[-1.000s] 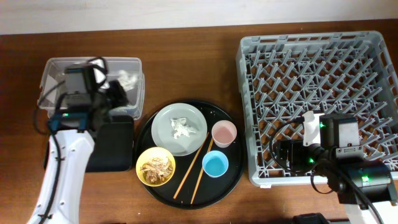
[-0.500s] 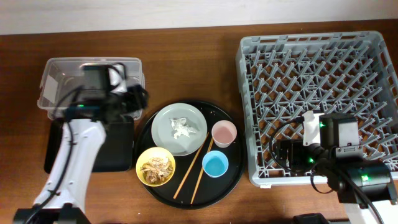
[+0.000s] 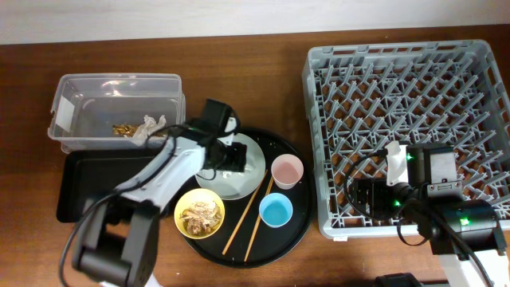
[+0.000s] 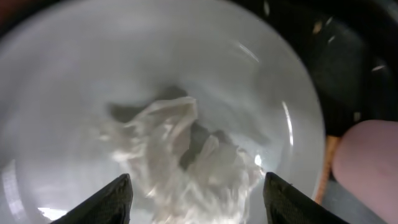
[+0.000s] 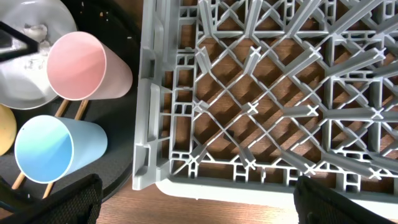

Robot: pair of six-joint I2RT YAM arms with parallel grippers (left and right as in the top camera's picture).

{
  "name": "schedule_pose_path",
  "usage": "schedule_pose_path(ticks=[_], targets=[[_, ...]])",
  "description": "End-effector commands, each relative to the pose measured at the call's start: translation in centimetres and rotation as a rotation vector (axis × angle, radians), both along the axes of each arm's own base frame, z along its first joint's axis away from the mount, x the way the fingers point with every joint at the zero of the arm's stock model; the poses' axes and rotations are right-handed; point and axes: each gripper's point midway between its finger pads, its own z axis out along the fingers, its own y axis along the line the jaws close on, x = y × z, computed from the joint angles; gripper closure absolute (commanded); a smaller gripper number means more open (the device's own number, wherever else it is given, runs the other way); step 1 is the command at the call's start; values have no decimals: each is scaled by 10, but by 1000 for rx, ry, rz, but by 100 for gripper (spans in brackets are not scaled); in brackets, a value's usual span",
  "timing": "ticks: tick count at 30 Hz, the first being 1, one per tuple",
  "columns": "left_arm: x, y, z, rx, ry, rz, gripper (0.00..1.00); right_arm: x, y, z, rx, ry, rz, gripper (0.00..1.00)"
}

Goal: Sort waste into correct bins and load items into the dishwasher rack

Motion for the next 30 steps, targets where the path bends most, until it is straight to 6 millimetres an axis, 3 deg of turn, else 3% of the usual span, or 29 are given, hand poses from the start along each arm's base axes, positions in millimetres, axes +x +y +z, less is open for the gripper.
schedule_pose_path(ticks=[1, 2, 3, 5, 9, 15, 18, 21, 22, 24, 26, 28, 30], targets=[[-7, -5, -20, 35, 39, -39, 70, 2, 2, 7, 11, -14, -2, 1], [-8, -5, -20, 37, 42, -39, 91, 2, 2, 7, 11, -13, -2, 1], [-8, -5, -19, 36, 40, -39, 100, 1, 2, 7, 11, -13, -2, 1], [-4, -5, -11, 29, 18, -33, 100, 2, 2, 7, 11, -13, -2, 1], [16, 17, 38, 39, -71, 33, 100, 2, 2, 7, 11, -13, -2, 1], [66, 111, 138, 134, -391, 301, 100, 2, 2, 7, 11, -13, -2, 1], [82, 143, 152, 141, -464, 390, 99, 2, 2, 7, 11, -17, -2, 1], [97, 173, 143, 154, -473, 463, 98, 2, 2, 7, 11, -17, -2, 1], [101, 180, 134, 162, -458, 477, 96, 2, 2, 7, 11, -17, -2, 1], [106, 188, 112, 176, -417, 490, 67, 2, 2, 7, 11, -16, -2, 1], [109, 191, 106, 180, -410, 496, 58, 2, 2, 7, 11, -15, -1, 1], [110, 193, 109, 178, -418, 501, 45, 0, 2, 6, 11, -8, -1, 2], [106, 191, 122, 171, -426, 498, 40, 0, 2, 6, 10, -5, -2, 1]])
